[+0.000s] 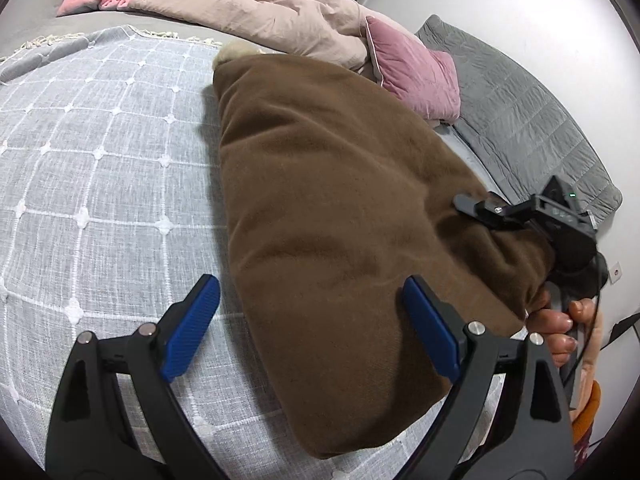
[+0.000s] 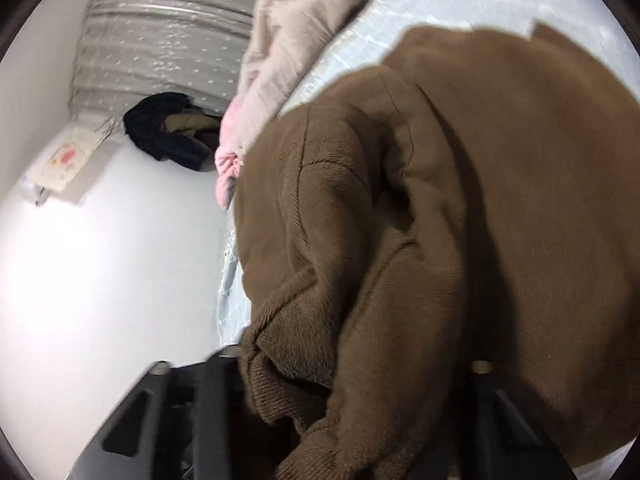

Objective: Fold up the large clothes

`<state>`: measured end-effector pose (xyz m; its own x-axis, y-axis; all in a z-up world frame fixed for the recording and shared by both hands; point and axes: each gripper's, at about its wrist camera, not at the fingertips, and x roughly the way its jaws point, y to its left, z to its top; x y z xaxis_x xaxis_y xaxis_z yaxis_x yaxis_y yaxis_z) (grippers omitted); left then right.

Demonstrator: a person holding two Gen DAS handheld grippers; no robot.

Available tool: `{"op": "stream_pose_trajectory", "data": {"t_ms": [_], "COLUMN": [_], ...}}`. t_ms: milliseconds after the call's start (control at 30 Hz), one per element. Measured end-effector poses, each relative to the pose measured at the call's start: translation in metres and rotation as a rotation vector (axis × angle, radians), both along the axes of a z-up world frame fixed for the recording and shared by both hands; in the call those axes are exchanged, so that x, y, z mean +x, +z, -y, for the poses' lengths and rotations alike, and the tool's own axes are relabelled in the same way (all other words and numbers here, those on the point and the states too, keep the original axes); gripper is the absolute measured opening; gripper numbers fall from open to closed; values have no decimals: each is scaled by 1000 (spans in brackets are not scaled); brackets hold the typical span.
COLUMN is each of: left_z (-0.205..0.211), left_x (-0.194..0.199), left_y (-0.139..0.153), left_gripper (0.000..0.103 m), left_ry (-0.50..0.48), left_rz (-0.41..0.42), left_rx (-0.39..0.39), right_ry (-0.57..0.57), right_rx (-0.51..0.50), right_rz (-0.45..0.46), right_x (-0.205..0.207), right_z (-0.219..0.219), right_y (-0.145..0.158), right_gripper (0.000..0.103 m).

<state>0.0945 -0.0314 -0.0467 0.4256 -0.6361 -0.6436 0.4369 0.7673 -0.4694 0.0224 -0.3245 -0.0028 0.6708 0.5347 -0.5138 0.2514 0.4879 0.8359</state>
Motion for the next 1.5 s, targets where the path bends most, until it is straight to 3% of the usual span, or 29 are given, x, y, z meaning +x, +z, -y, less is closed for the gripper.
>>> {"op": "stream_pose_trajectory", "data": {"t_ms": [100,233,367,500,567,633,700,867,967,1100,1200,1333,1433,1500], "left_z": [0,4,27,69,87,93,91,82,82,97,118,135,137,133], "left_x": [-4,-15,-29,-38,-37,-33,-31,-30,-33,-35,-39,-50,-55,-54], "left_y": [12,35,52,48,37,25,20,29,44,49,45,38,36,39], "left_gripper": [93,93,93,93,93,96,97,97,96,96,96,97,97,97], "left_ry": [25,15,-45,-148,-193,-207,-199,-203,-192,-231,-226,-212,-223,-258], "left_rz": [52,137,234,256,220,166,158,146,229,255,311,385,418,402], "left_rx": [-14,-52,-24,25,40,21,2,0,24,21,87,171,224,217], "right_ry": [-6,-3,-84,-202,-245,-246,-230,-223,-292,-423,-393,-230,-196,-208], "right_rx": [21,41,66,67,69,82,62,-105,-247,-433,-574,-667,-733,-774], "right_rz": [121,323,399,343,209,57,-7,20,24,141,227,222,135,57], "right_x": [-3,-18,-39,-57,-60,-59,-61,-78,-95,-119,-111,-73,-58,-55], "right_z": [1,18,62,112,133,144,148,145,135,123,92,53,46,58], "right_y": [26,72,80,49,19,-8,-15,20,48,94,112,104,77,50], "right_gripper": [21,18,18,22,34,38,43,52,52,53,52,52,52,50]}}
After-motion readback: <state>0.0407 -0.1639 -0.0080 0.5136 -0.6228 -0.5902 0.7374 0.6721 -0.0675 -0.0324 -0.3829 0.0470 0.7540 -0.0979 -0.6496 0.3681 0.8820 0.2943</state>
